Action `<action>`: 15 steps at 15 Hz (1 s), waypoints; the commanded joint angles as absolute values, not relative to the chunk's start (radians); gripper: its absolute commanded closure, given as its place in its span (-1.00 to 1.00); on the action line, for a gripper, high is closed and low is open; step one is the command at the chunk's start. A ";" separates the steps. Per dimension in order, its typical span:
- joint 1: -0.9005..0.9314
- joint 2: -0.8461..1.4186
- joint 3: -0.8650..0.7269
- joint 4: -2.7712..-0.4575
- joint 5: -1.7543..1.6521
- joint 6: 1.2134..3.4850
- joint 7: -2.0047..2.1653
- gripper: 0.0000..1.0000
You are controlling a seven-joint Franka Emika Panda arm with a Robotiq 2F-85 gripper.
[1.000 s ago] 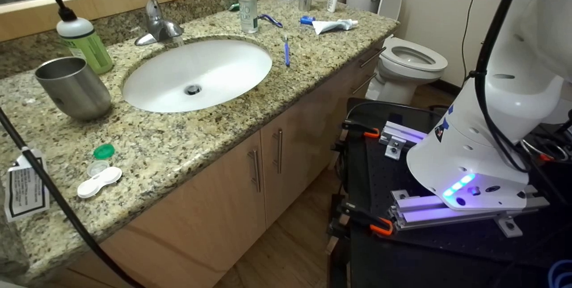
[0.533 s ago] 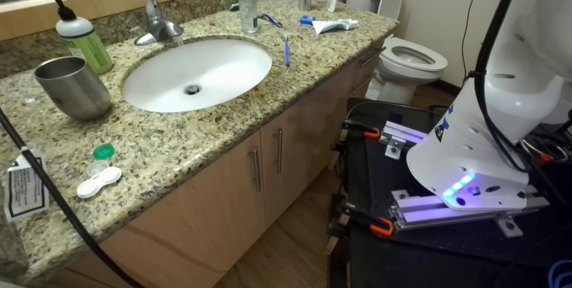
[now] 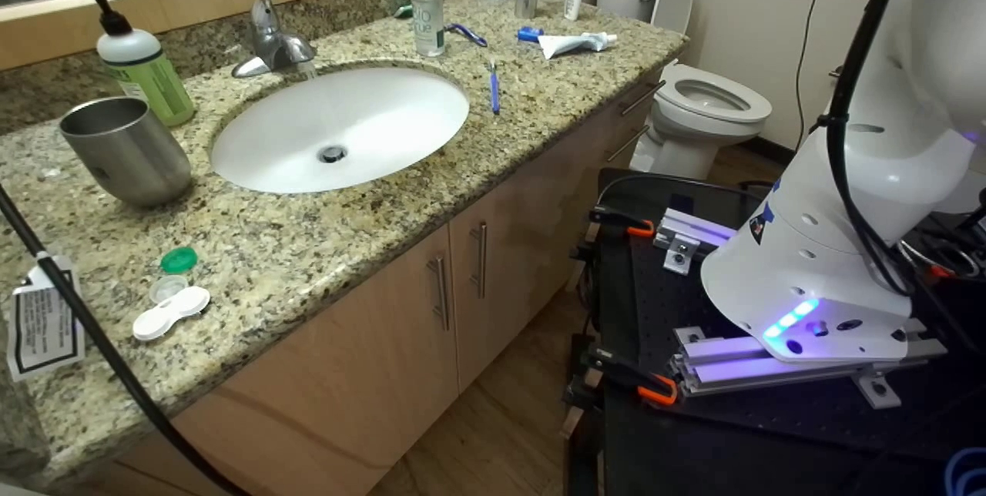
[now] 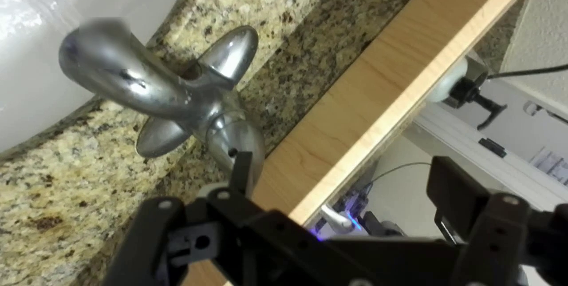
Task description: Open the tap,wet the toothbrush then close the tap
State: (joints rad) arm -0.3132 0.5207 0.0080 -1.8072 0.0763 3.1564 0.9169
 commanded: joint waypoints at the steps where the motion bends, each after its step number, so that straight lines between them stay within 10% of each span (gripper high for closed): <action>1: -0.294 0.457 -0.044 -1.862 0.219 3.246 0.825 -1.00; 15: -0.364 0.552 0.022 -1.730 0.256 3.154 0.834 -1.00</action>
State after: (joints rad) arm -0.3353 0.5159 -0.0074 -1.7840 0.2465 3.2048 0.8307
